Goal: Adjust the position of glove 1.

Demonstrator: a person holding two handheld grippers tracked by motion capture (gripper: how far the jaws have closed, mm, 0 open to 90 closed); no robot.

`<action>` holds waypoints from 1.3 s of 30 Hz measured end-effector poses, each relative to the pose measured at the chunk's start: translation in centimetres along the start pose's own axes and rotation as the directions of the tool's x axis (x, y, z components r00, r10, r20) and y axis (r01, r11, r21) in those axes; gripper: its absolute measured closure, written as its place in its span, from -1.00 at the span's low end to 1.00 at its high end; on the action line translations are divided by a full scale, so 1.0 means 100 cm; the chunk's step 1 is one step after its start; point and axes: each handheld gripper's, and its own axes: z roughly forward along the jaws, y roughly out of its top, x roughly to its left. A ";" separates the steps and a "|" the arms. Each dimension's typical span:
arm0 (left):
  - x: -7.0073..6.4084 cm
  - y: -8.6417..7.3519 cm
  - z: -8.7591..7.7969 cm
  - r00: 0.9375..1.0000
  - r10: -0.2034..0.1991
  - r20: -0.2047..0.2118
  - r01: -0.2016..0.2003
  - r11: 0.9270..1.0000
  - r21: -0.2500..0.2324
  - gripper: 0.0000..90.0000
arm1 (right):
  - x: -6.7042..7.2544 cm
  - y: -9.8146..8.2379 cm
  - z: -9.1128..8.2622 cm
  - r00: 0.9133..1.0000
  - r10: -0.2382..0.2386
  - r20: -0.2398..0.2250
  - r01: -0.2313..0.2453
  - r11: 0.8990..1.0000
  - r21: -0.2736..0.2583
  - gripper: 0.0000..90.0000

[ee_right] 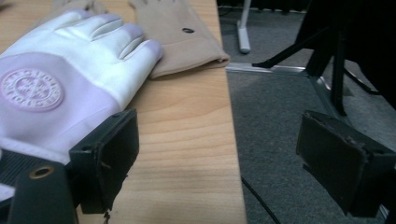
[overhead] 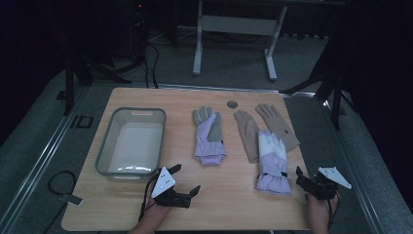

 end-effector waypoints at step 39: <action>0.001 -0.001 -0.001 1.000 -0.009 0.022 0.009 1.000 -0.013 -0.98 | 0.024 0.126 -0.021 0.985 0.014 -0.170 -0.005 0.998 0.055 -0.70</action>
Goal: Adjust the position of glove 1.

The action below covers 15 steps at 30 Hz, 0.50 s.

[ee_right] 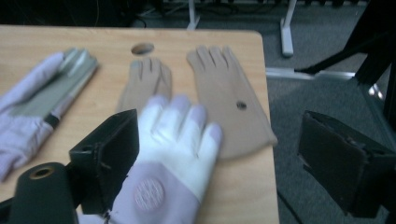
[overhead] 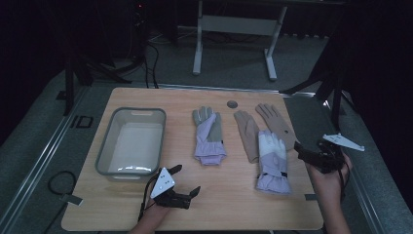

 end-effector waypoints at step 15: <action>0.001 0.000 0.000 1.000 -0.008 0.006 0.008 1.000 -0.003 -0.98 | 0.055 0.042 0.038 0.988 -0.090 -0.124 0.094 0.995 0.030 -0.58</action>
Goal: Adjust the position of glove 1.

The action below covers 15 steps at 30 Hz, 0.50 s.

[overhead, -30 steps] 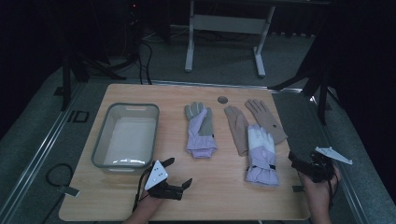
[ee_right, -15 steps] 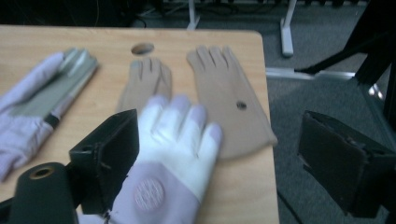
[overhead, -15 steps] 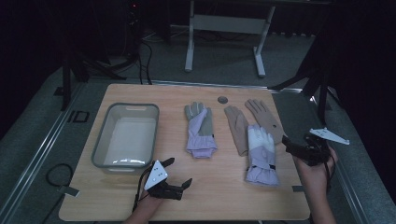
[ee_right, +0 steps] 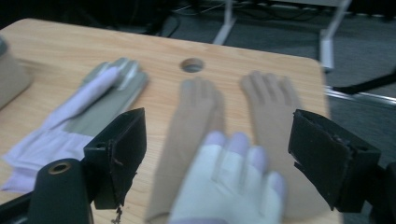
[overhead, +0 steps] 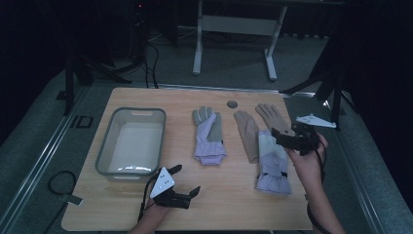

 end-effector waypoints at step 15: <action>0.001 0.000 0.000 1.000 -0.002 0.007 0.002 1.000 -0.001 -0.98 | 0.064 0.022 0.058 0.989 -0.085 -0.120 0.089 0.995 0.036 -0.52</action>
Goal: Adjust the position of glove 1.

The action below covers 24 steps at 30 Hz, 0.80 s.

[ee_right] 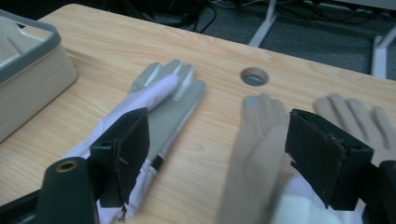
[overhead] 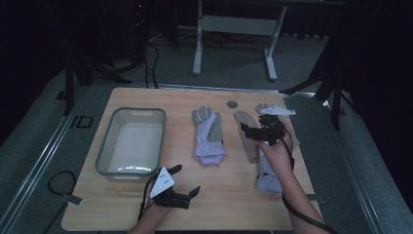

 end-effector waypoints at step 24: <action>0.001 0.000 -0.001 1.000 -0.004 0.007 0.004 1.000 0.001 -0.98 | 0.052 0.003 0.106 0.995 -0.013 -0.102 0.027 0.991 0.132 -0.41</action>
